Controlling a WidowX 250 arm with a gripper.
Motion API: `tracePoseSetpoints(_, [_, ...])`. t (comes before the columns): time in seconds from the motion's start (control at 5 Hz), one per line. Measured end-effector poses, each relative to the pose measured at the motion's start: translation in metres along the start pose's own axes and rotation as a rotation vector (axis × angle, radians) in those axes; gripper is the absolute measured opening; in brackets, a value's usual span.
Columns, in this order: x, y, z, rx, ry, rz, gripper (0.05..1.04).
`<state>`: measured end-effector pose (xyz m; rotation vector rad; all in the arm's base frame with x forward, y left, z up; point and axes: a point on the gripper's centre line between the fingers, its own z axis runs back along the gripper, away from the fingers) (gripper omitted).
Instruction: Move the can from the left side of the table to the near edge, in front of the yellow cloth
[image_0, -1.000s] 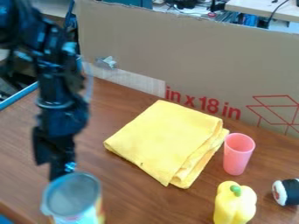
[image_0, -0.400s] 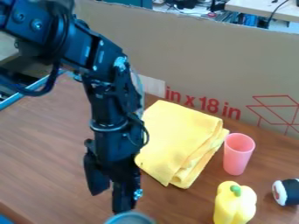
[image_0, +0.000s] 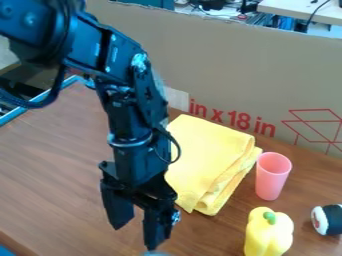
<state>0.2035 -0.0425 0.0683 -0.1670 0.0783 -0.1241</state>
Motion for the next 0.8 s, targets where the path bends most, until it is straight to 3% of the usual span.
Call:
tracePoseSetpoints(0.2, [-0.002, 0.019, 0.018, 0.052, -0.018, 0.080, 1.001])
tracePoseSetpoints(0.4, [-0.006, 0.039, 0.051, 0.180, -0.038, 0.102, 1.001])
tracePoseSetpoints(0.6, [-0.014, 0.053, 0.070, 0.215, -0.007, 0.086, 1.001])
tracePoseSetpoints(0.8, [-0.015, 0.053, 0.071, 0.215, -0.007, 0.080, 1.001])
